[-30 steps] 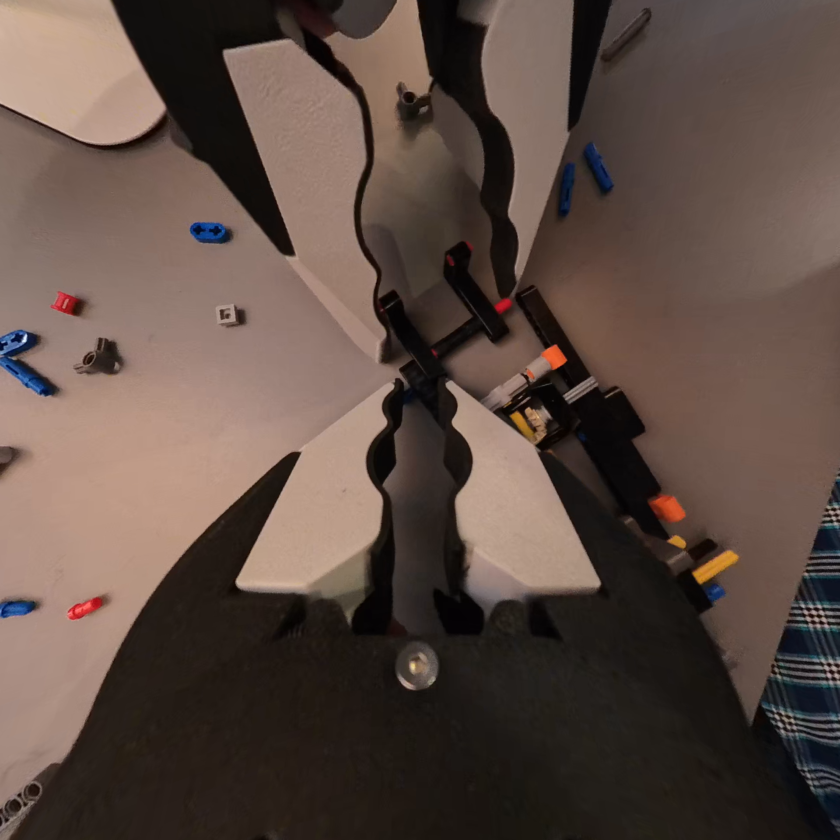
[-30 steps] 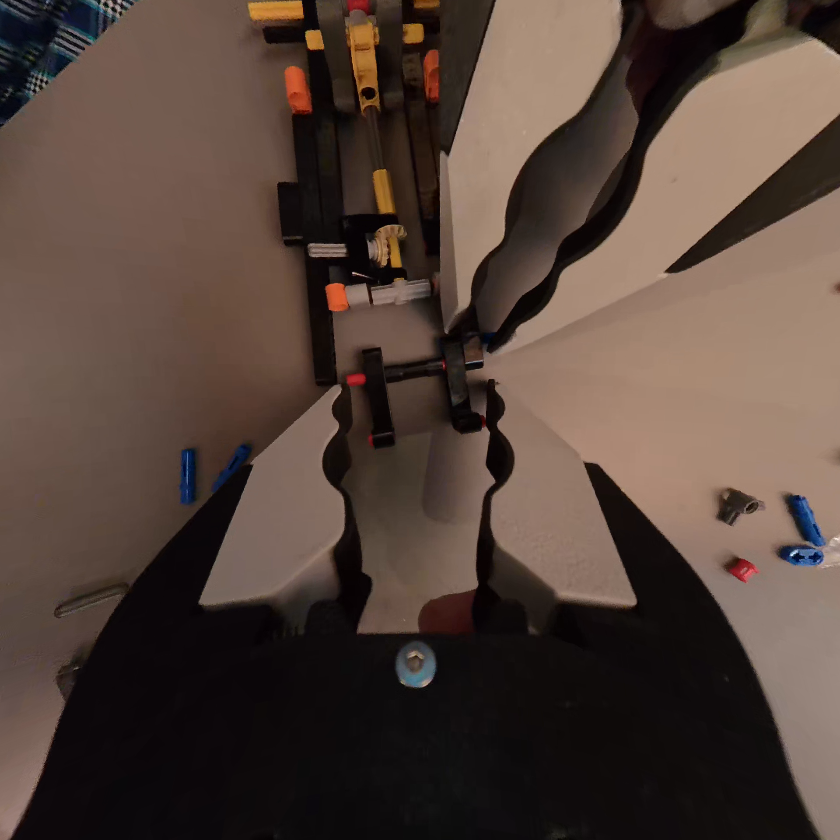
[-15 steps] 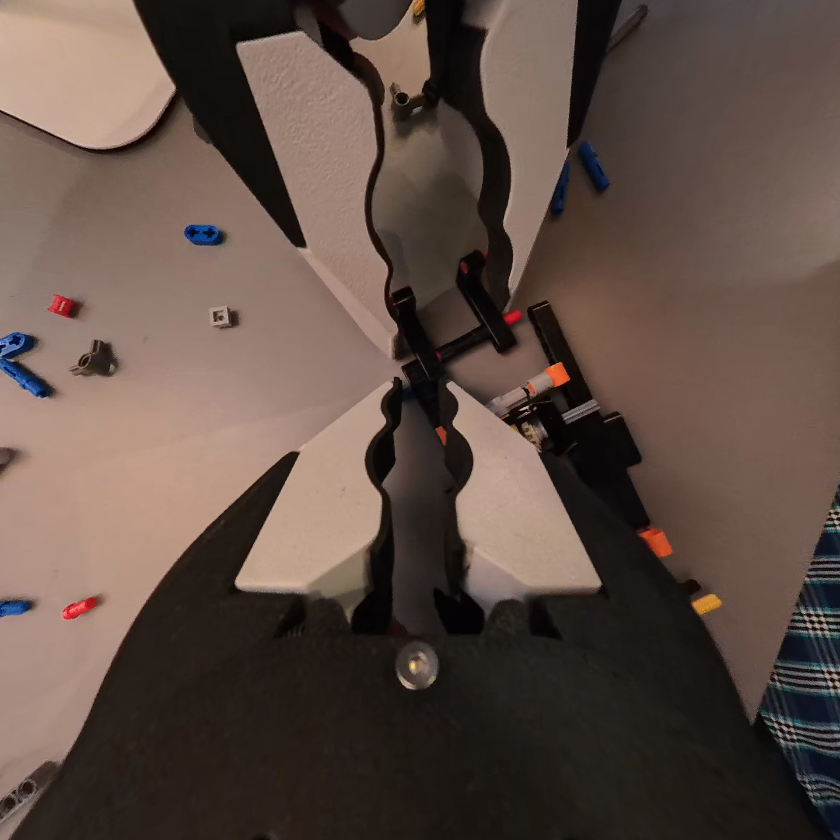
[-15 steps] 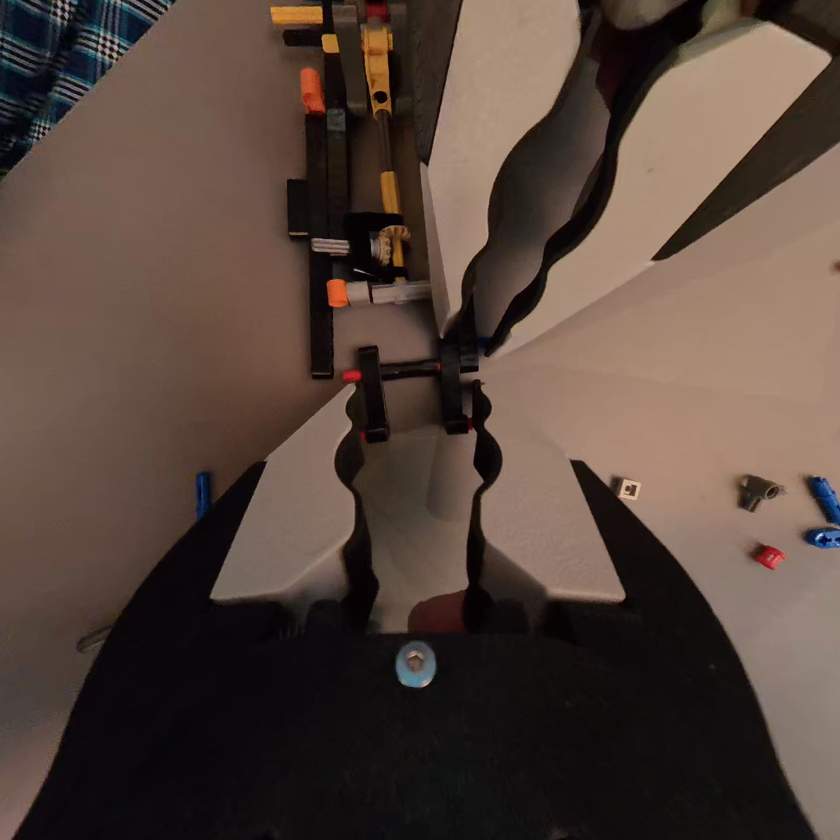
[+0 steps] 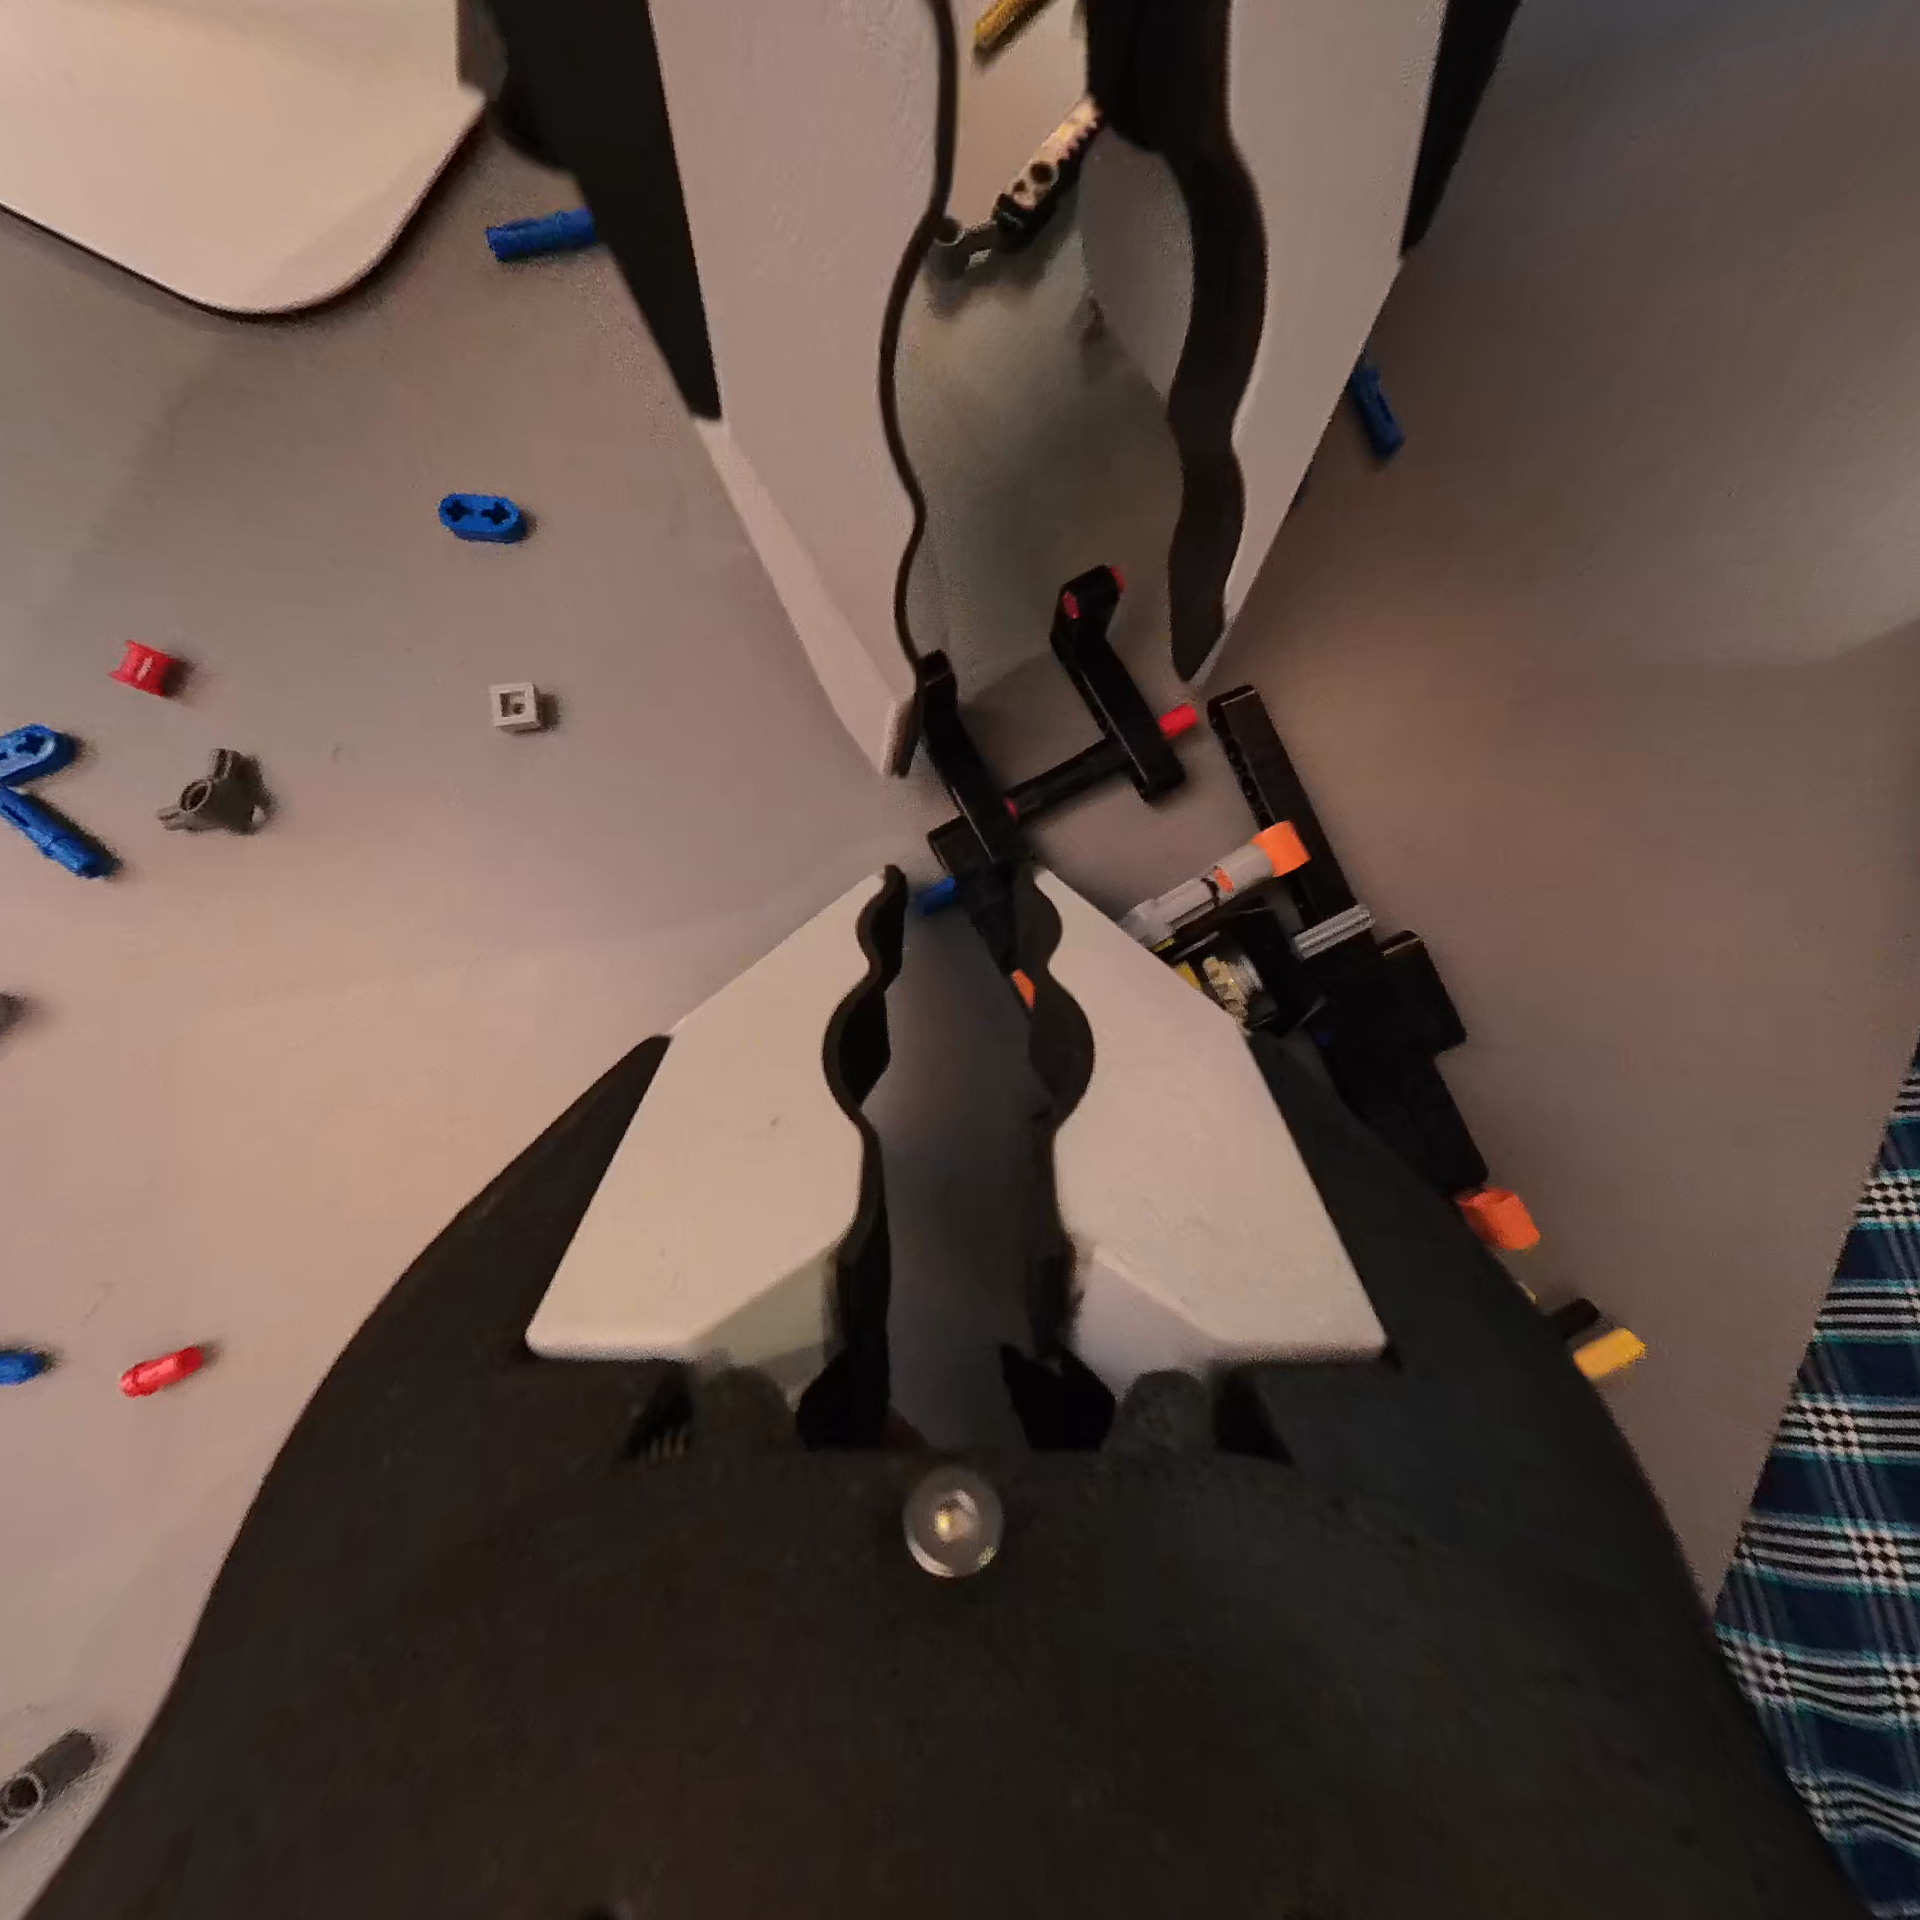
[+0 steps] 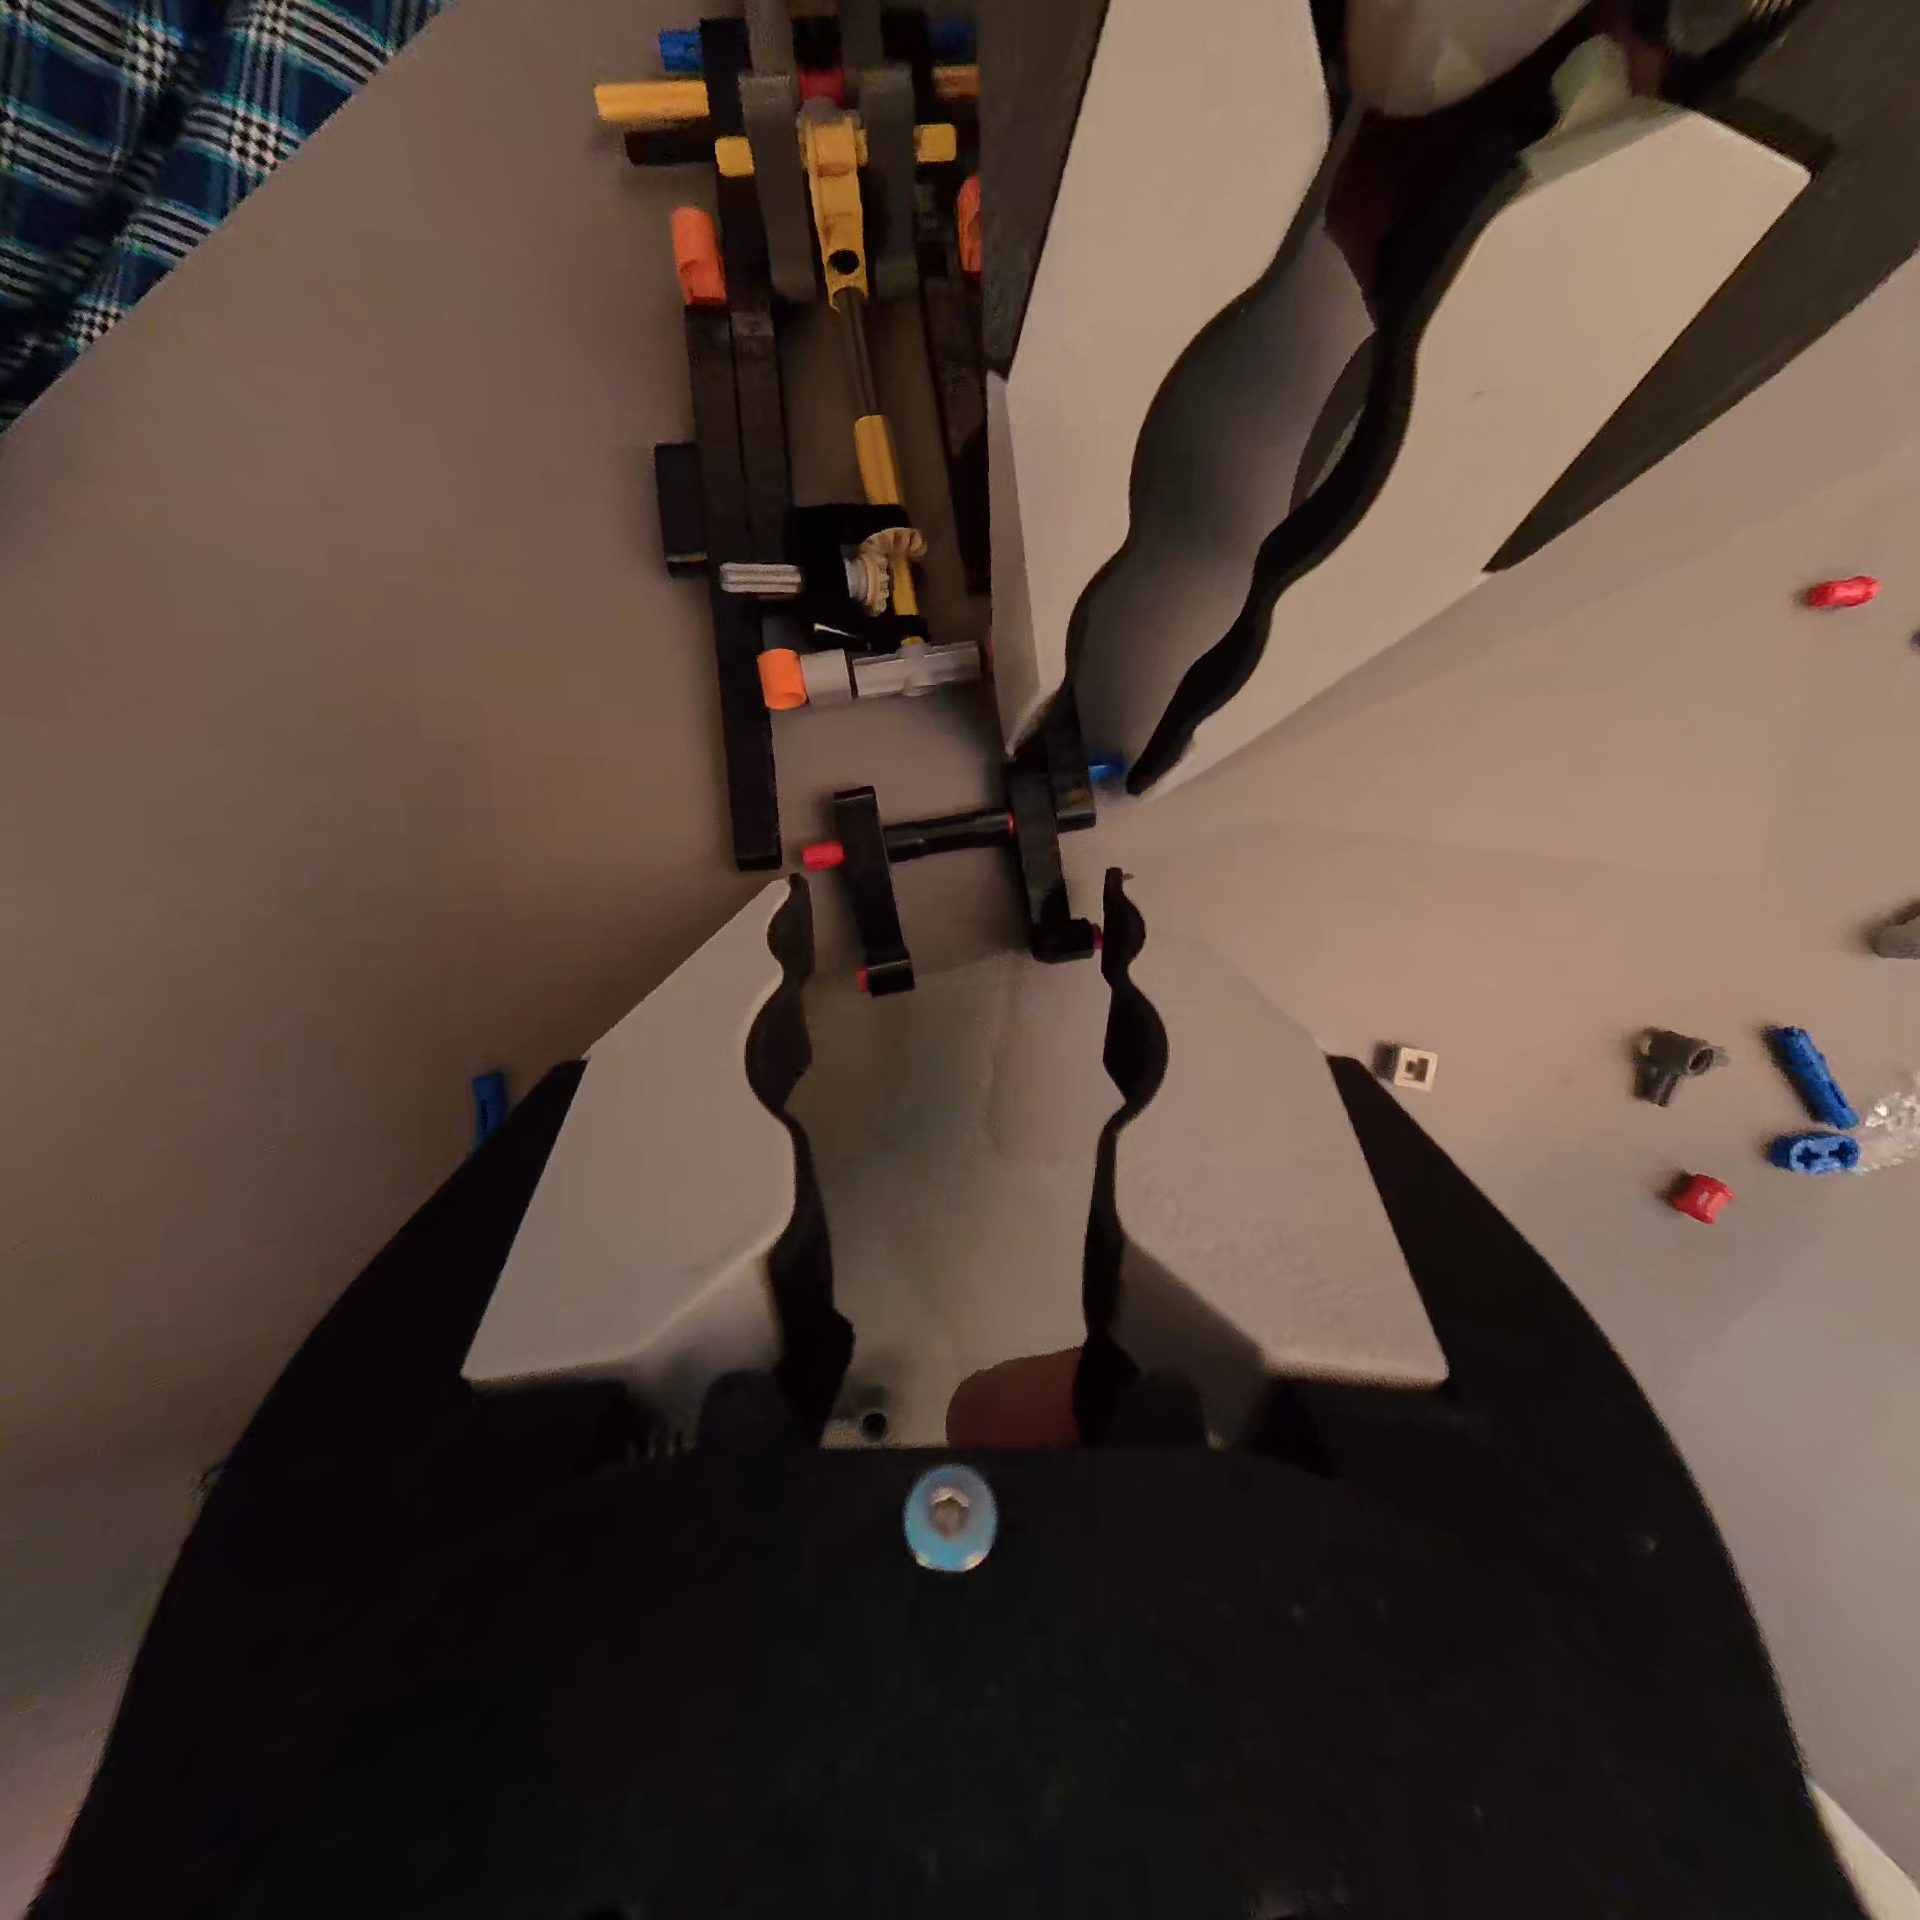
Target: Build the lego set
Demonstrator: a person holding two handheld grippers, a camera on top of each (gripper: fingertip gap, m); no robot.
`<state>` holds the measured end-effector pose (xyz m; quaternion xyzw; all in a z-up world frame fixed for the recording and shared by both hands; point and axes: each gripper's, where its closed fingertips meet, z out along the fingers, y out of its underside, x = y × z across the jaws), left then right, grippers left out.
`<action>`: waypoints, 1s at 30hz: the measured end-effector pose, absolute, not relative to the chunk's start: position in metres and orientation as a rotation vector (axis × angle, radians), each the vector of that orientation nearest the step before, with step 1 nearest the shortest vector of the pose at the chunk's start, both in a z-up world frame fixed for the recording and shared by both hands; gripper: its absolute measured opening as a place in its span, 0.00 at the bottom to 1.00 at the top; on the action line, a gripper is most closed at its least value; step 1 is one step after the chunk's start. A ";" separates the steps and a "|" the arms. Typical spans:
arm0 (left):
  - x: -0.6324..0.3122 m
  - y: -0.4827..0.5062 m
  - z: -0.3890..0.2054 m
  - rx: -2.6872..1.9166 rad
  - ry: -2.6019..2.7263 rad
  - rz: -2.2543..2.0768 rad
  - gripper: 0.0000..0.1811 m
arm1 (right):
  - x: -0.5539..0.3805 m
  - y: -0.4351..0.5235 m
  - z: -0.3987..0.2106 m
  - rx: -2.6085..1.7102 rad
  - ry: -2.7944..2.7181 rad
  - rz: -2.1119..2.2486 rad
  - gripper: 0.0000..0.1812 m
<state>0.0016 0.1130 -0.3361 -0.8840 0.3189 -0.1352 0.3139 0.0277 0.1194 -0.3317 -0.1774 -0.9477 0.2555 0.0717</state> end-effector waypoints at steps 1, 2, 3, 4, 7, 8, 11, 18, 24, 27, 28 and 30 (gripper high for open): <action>0.000 0.112 -0.336 -2.335 0.832 -0.363 0.12 | 0.028 0.120 -0.330 -0.538 -2.841 0.771 0.30; 0.000 0.112 -0.336 -2.336 0.829 -0.364 0.12 | 0.028 0.121 -0.329 -0.543 -2.834 0.773 0.30; -0.001 0.111 -0.335 -2.337 0.829 -0.365 0.13 | 0.029 0.121 -0.329 -0.546 -2.830 0.778 0.30; -0.002 0.111 -0.334 -2.341 0.825 -0.364 0.13 | 0.029 0.121 -0.330 -0.548 -2.828 0.779 0.30; -0.003 0.108 -0.332 -2.351 0.816 -0.357 0.13 | 0.029 0.119 -0.332 -0.549 -2.824 0.781 0.30; -0.002 0.107 -0.333 -2.357 0.821 -0.357 0.13 | 0.029 0.118 -0.333 -0.548 -2.824 0.781 0.30; -0.001 0.104 -0.337 -2.382 0.833 -0.346 0.11 | 0.028 0.115 -0.334 -0.540 -2.828 0.788 0.31; 0.002 0.103 -0.340 -2.394 0.843 -0.334 0.10 | 0.029 0.109 -0.335 -0.587 -2.833 0.817 0.31; 0.004 0.103 -0.341 -2.387 0.839 -0.329 0.10 | 0.029 0.103 -0.337 -0.594 -2.833 0.857 0.30; 0.004 0.103 -0.341 -2.387 0.841 -0.325 0.10 | 0.030 0.100 -0.339 -0.595 -2.832 0.864 0.28; 0.004 0.103 -0.341 -2.387 0.839 -0.325 0.10 | 0.031 0.101 -0.340 -0.603 -2.831 0.863 0.29; 0.004 0.103 -0.341 -2.385 0.841 -0.323 0.10 | 0.031 0.101 -0.340 -0.616 -2.828 0.863 0.28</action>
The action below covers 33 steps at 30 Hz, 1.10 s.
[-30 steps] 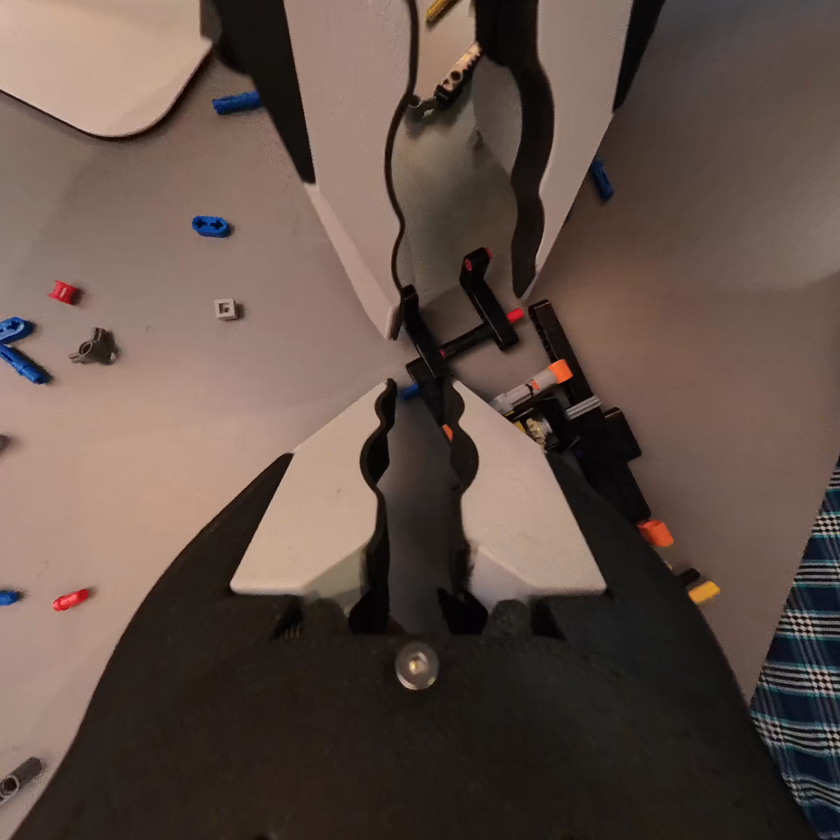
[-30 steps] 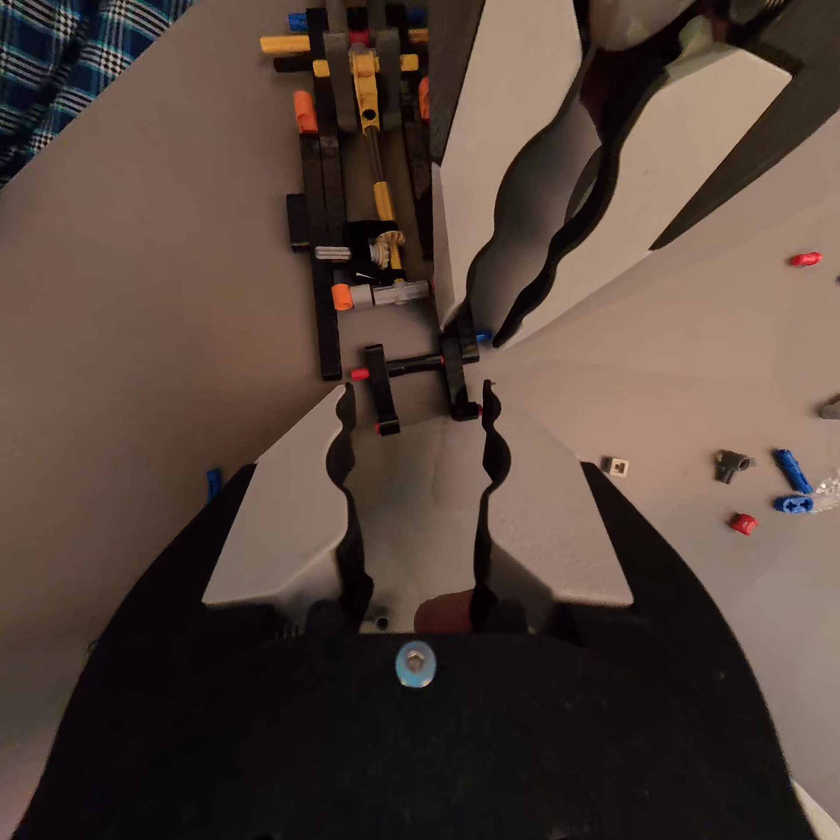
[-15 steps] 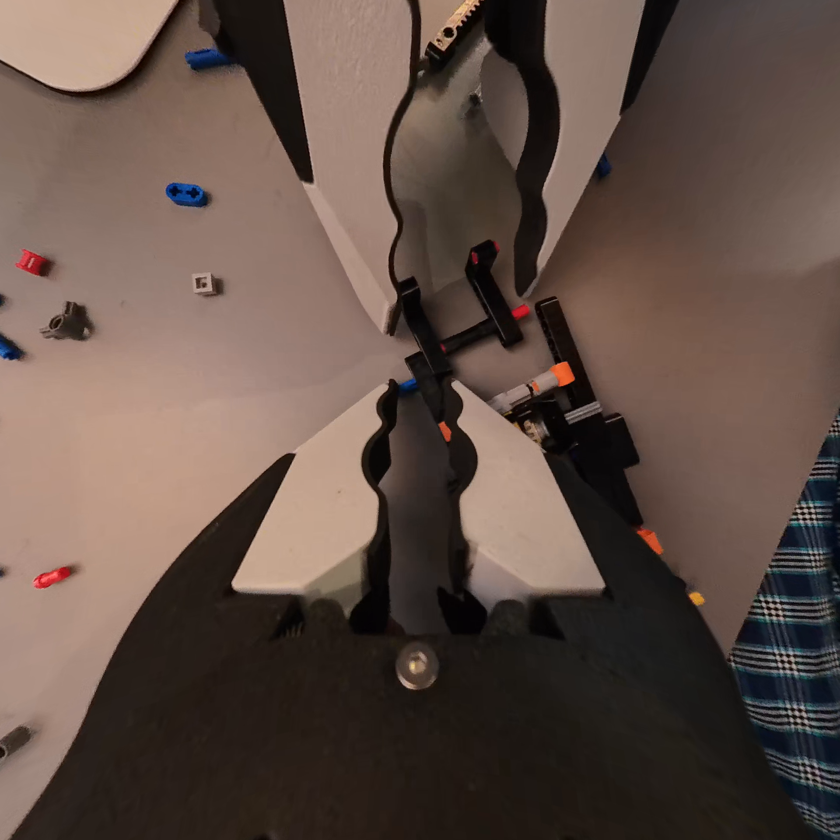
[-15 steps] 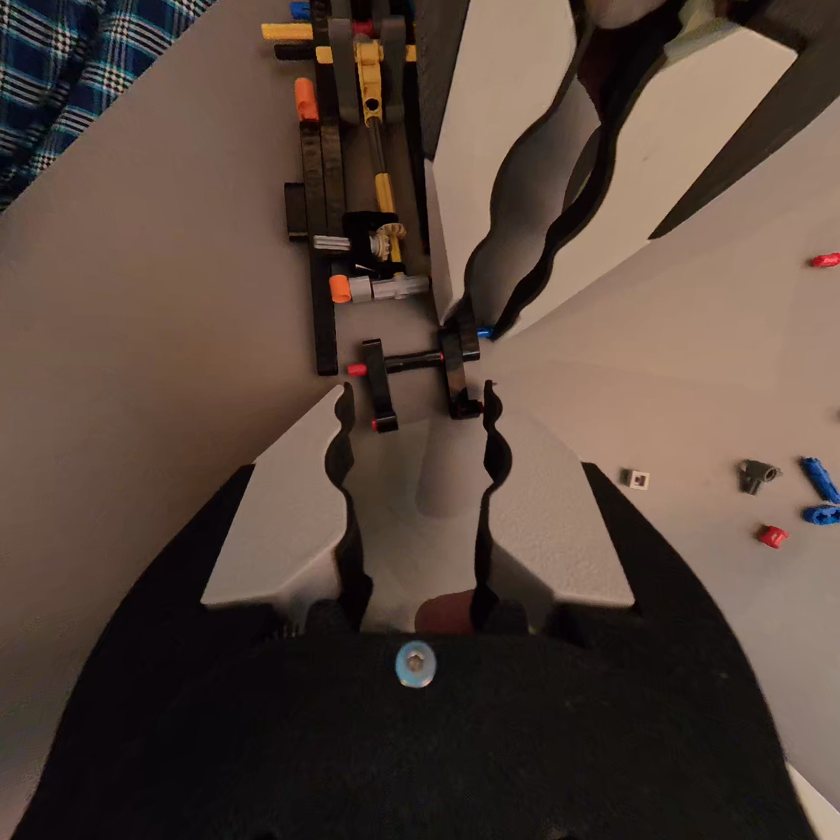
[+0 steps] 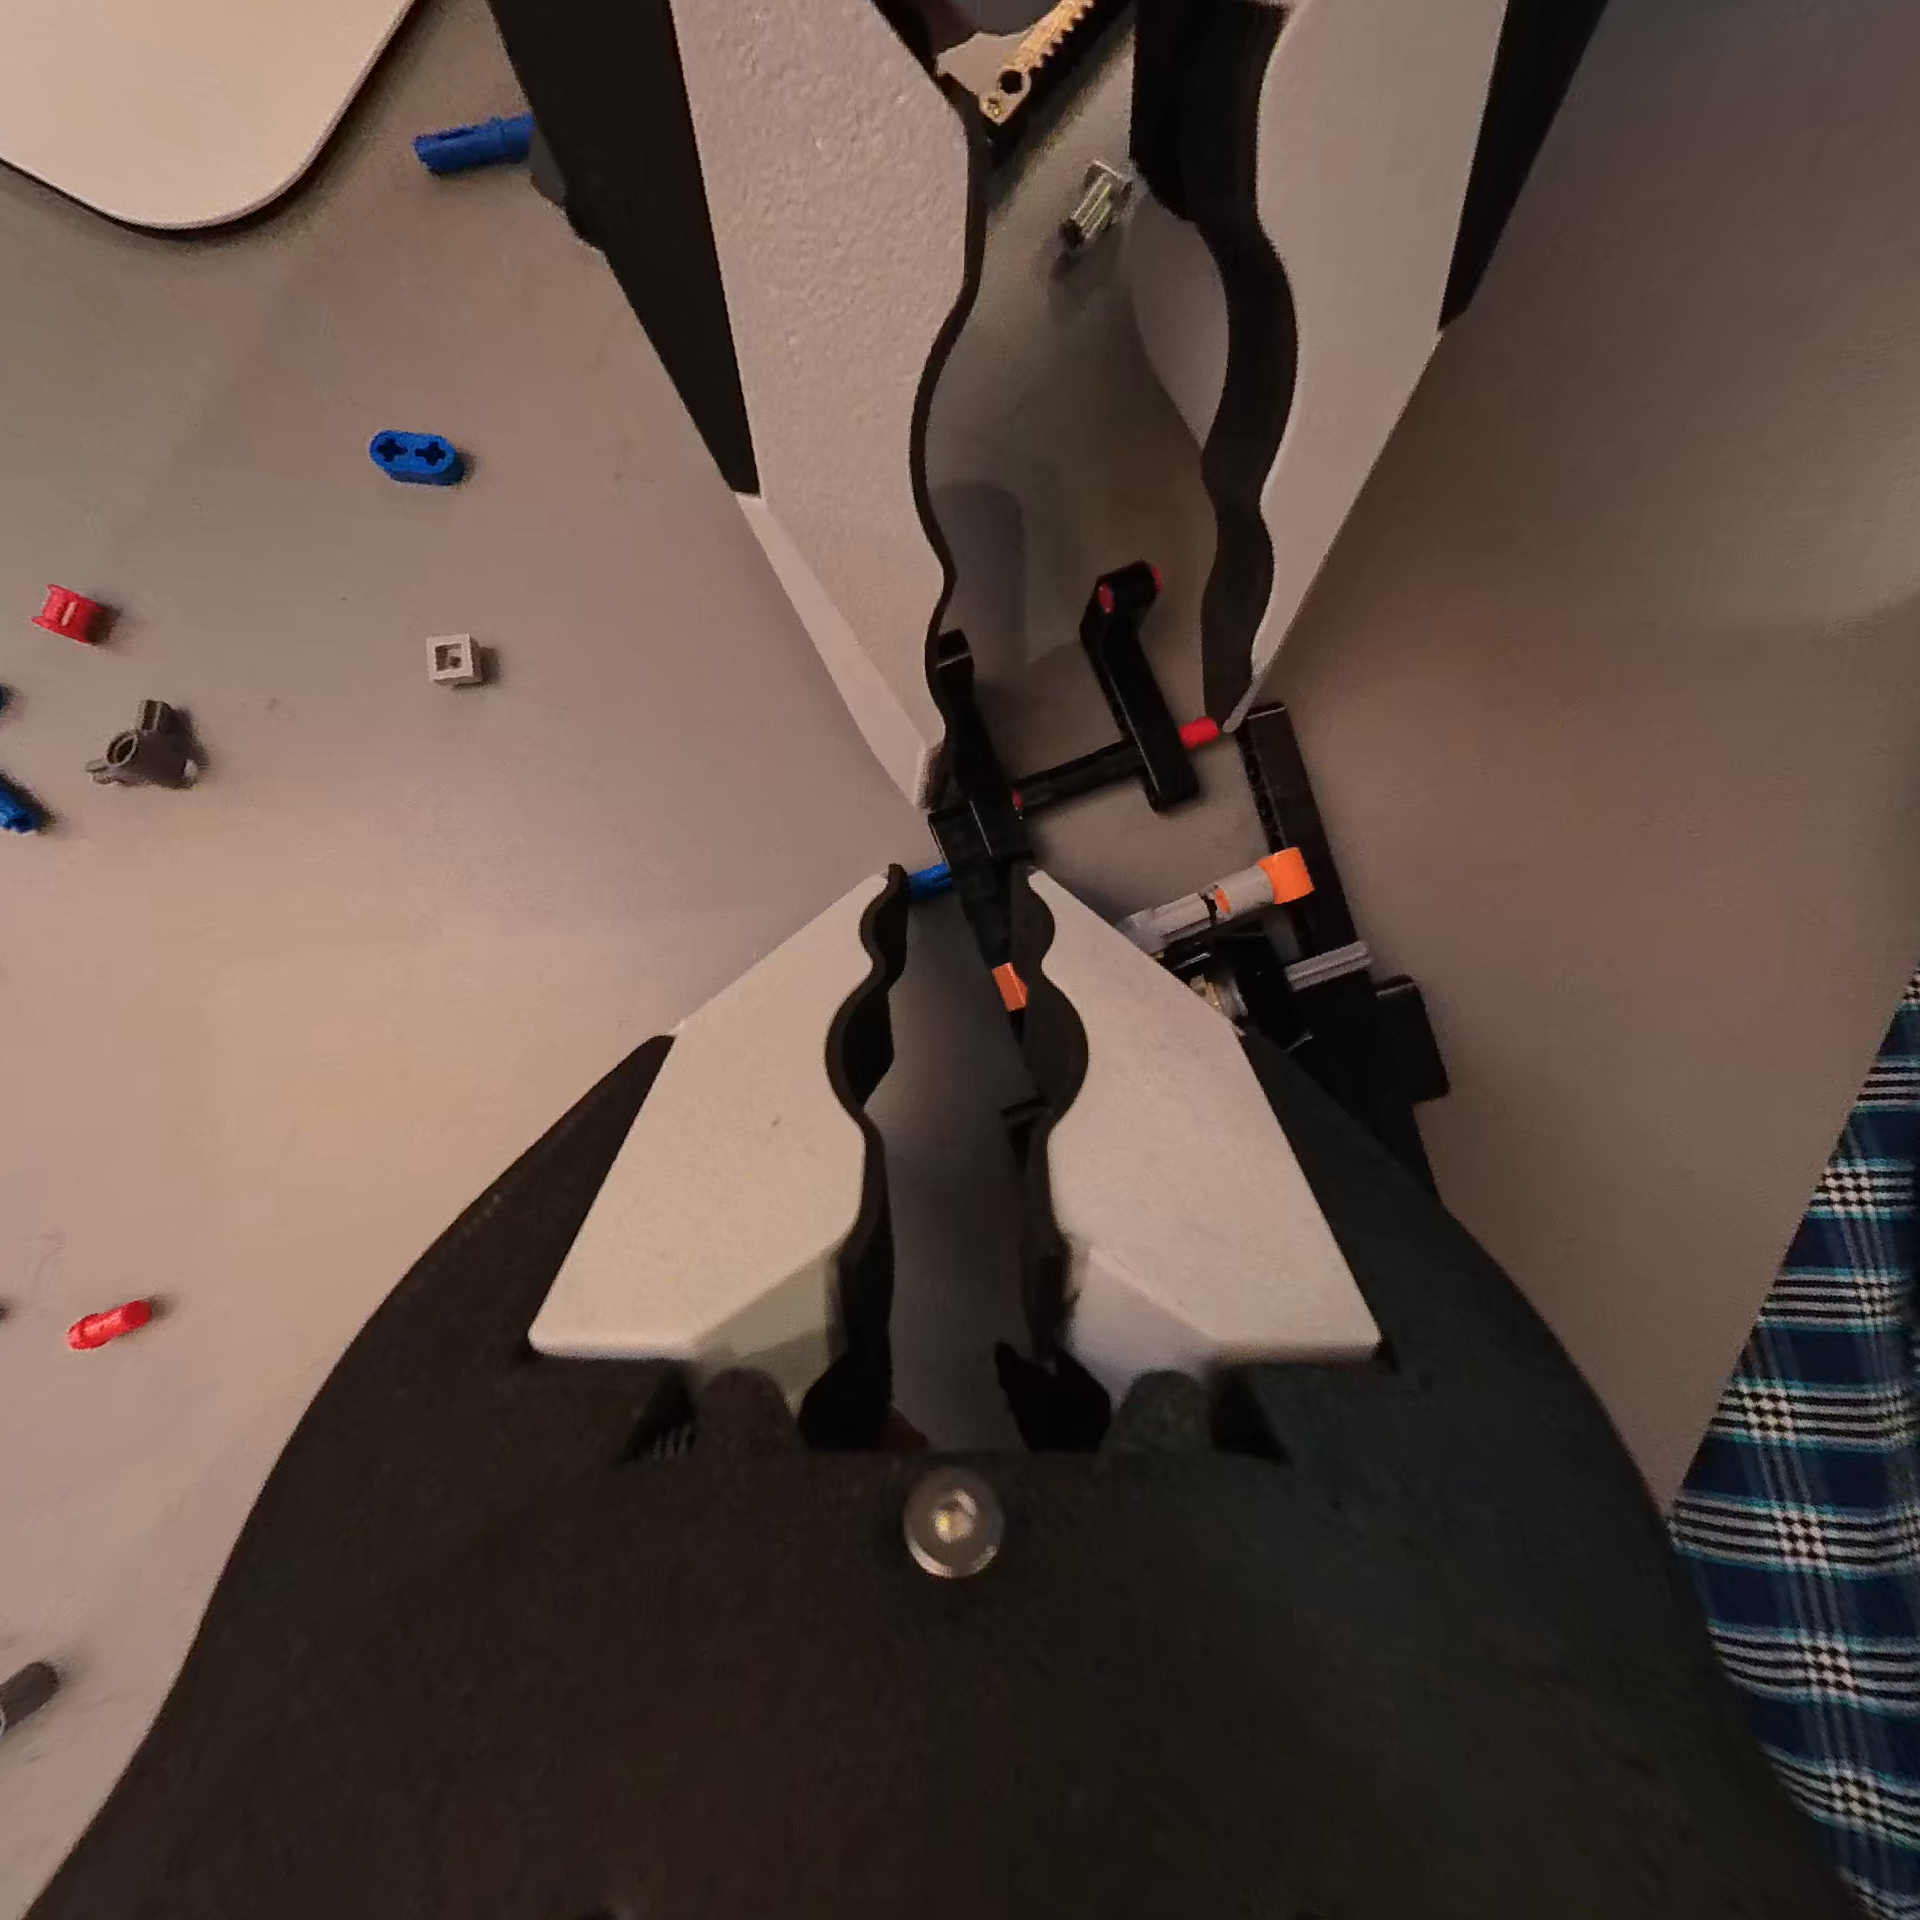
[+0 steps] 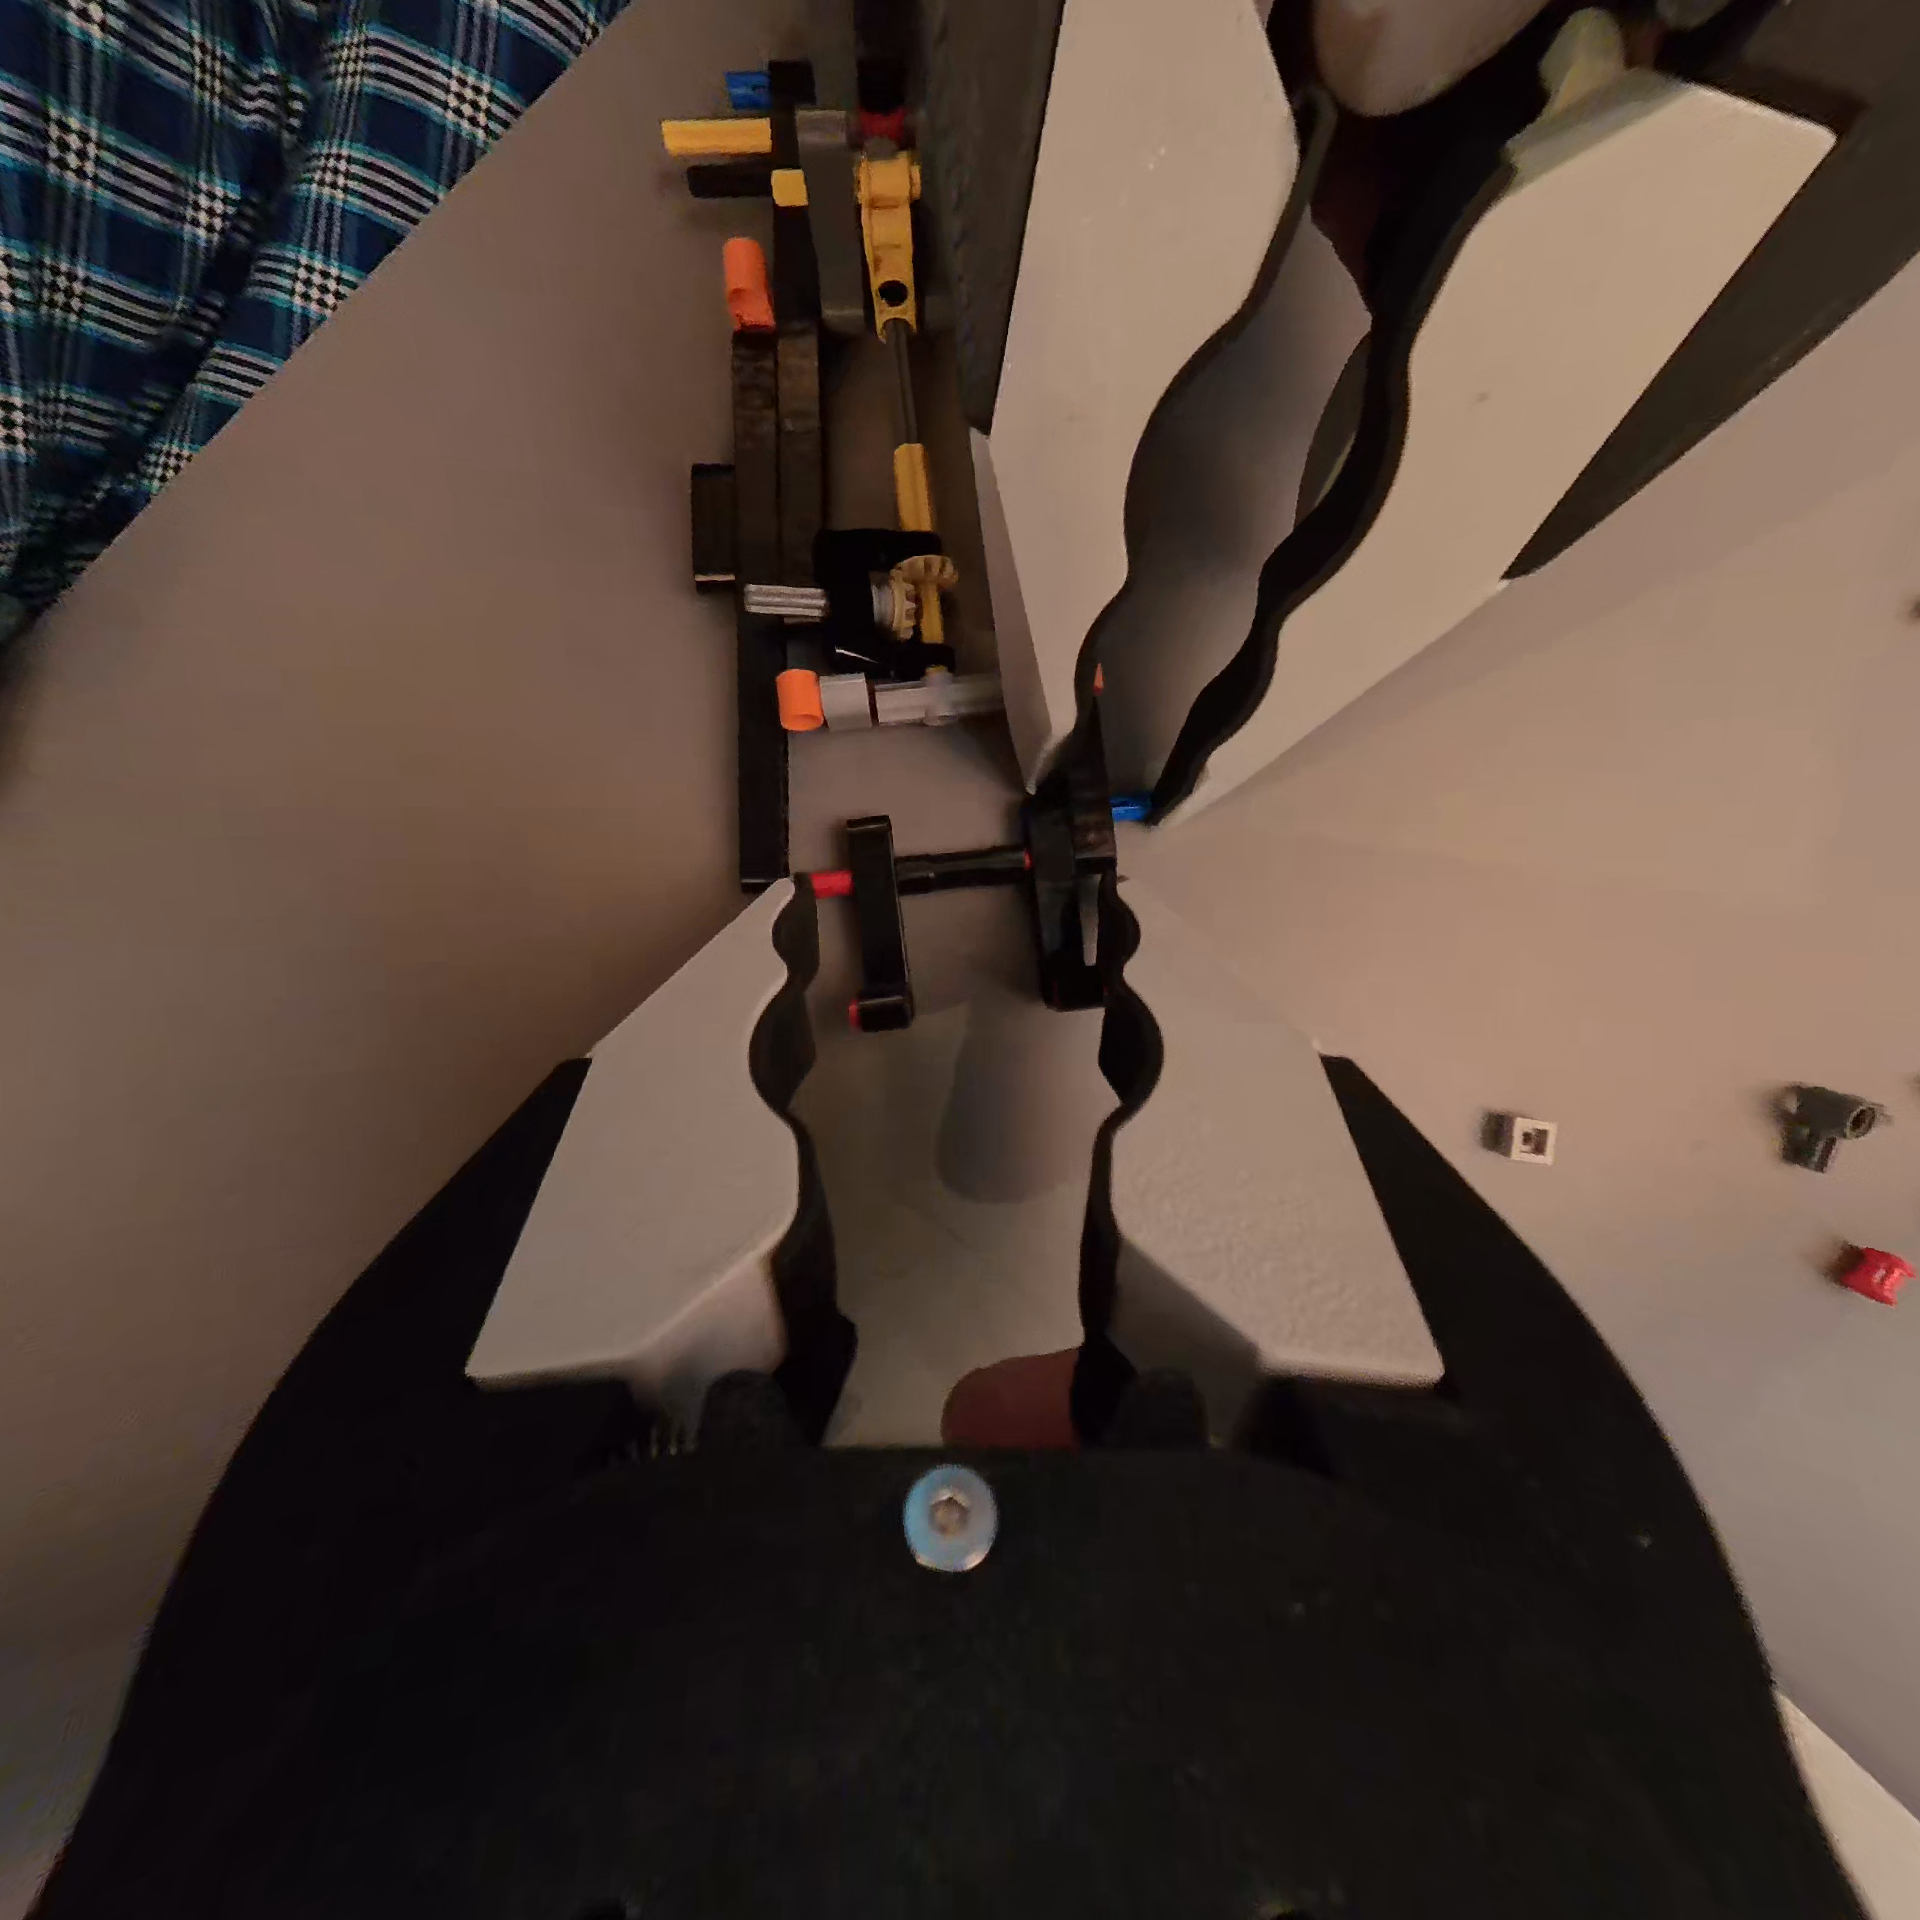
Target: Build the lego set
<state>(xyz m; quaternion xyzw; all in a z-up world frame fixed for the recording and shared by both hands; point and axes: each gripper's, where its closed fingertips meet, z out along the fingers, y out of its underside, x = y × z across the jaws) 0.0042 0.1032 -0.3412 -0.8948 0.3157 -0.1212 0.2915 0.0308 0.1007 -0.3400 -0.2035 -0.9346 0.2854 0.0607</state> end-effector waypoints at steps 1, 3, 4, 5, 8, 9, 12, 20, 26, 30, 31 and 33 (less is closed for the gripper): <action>0.004 0.103 -0.341 -2.385 0.841 -0.322 0.10 | 0.031 0.101 -0.340 -0.617 -2.827 0.860 0.28; 0.005 0.103 -0.341 -2.385 0.840 -0.323 0.10 | 0.031 0.100 -0.340 -0.630 -2.824 0.867 0.28; 0.005 0.103 -0.342 -2.385 0.841 -0.321 0.10 | 0.032 0.100 -0.340 -0.634 -2.822 0.871 0.28; 0.005 0.103 -0.342 -2.385 0.842 -0.320 0.10 | 0.031 0.100 -0.340 -0.639 -2.822 0.872 0.28; 0.004 0.103 -0.342 -2.383 0.841 -0.315 0.09 | 0.031 0.100 -0.340 -0.648 -2.821 0.865 0.28; 0.004 0.103 -0.342 -2.383 0.840 -0.315 0.09 | 0.031 0.100 -0.341 -0.647 -2.819 0.859 0.28; 0.004 0.104 -0.342 -2.382 0.840 -0.311 0.10 | 0.031 0.100 -0.341 -0.655 -2.820 0.858 0.27; 0.003 0.104 -0.343 -2.378 0.830 -0.308 0.09 | 0.032 0.100 -0.341 -0.646 -2.831 0.841 0.26; 0.003 0.104 -0.343 -2.371 0.813 -0.303 0.10 | 0.031 0.100 -0.341 -0.665 -2.824 0.848 0.27; 0.003 0.104 -0.343 -2.368 0.812 -0.296 0.10 | 0.031 0.100 -0.341 -0.663 -2.822 0.852 0.26; 0.003 0.104 -0.343 -2.367 0.811 -0.296 0.10 | 0.031 0.100 -0.341 -0.663 -2.822 0.850 0.26; 0.003 0.104 -0.343 -2.364 0.806 -0.294 0.10 | 0.031 0.100 -0.341 -0.659 -2.824 0.842 0.26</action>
